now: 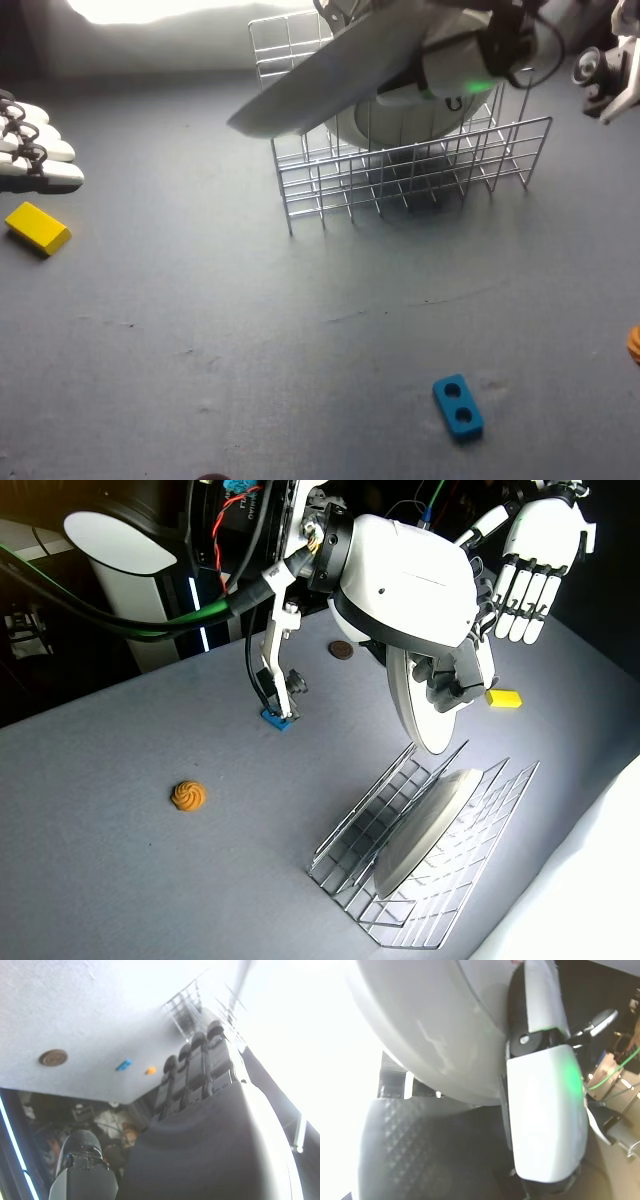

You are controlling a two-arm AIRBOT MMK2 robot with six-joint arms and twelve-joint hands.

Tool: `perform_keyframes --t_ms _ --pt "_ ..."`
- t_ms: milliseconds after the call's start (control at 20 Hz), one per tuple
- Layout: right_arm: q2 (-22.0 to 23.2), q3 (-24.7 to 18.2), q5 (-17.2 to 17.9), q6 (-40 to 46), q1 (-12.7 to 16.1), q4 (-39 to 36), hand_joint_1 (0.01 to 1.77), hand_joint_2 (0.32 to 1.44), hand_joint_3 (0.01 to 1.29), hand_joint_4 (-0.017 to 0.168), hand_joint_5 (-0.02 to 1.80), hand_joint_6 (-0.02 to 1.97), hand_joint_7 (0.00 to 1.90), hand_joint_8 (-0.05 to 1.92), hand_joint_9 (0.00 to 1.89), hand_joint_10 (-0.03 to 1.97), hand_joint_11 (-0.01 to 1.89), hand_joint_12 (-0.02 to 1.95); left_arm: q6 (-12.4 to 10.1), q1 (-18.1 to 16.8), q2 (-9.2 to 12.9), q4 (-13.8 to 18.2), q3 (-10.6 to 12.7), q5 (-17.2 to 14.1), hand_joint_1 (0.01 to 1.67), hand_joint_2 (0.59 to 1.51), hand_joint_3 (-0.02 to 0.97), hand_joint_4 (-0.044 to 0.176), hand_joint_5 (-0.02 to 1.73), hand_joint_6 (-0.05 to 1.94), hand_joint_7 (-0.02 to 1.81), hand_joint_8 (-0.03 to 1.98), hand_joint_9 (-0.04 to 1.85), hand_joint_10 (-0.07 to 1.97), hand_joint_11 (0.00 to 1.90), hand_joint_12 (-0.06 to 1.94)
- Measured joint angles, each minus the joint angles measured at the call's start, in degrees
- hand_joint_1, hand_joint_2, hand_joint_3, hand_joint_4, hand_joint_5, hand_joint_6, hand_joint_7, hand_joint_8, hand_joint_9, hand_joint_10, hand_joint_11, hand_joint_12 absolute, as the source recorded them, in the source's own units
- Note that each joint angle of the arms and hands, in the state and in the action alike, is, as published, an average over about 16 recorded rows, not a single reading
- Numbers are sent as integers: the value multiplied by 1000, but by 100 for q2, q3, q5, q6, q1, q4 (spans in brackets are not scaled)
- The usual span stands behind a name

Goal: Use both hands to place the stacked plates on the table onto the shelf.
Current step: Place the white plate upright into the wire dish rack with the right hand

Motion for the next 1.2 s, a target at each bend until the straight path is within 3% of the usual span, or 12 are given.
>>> perform_keyframes --t_ms 550,850,1200 --pt "4 -444 1441 -2377 -197 2180 1216 983 14 10 1019 915 1078 778 1147 141 748 1036 -20 -41 -3 109 21 8 21 1011 9 4 22 19 18 -11 18 15 13 -6" --pt "-18 -531 1757 -3252 -175 3398 1221 983 14 6 1029 919 1086 762 1151 159 749 1025 -35 -203 -9 273 98 -25 21 1012 9 5 22 19 17 -11 18 14 14 -7" --pt "-25 -521 1764 -3770 -59 4455 1225 983 14 4 1030 943 1082 765 1184 82 750 1018 -110 -510 -16 551 201 -138 21 1013 8 7 22 19 14 -11 17 14 14 -9"
